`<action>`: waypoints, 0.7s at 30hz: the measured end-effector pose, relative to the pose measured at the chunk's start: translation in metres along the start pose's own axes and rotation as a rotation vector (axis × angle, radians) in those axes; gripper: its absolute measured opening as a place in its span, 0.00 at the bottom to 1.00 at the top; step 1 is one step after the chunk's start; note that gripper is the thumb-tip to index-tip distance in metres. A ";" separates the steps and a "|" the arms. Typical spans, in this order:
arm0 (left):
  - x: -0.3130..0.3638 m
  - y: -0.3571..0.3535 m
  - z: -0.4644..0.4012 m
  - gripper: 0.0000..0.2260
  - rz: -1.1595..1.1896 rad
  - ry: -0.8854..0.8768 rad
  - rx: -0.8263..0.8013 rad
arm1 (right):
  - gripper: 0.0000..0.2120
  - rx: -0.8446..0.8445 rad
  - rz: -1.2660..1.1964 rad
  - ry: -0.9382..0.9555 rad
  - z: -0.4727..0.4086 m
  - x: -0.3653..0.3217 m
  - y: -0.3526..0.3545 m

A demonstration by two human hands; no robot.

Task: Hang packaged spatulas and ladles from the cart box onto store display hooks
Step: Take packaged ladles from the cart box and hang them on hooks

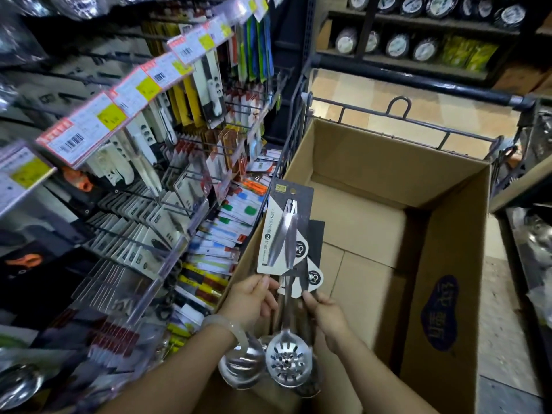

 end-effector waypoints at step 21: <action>0.050 0.015 0.075 0.13 0.358 -0.128 0.082 | 0.10 -0.185 0.251 0.501 0.073 -0.108 0.010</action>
Point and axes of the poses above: each hand's wrist, its own z-axis away from the middle knuckle, its own y-axis out of the back of the hand, x = y × z, the point moved 2 cm from there along -z, towards the middle knuckle, and after that the axes turned 7 degrees about z, right-handed, at the moved point
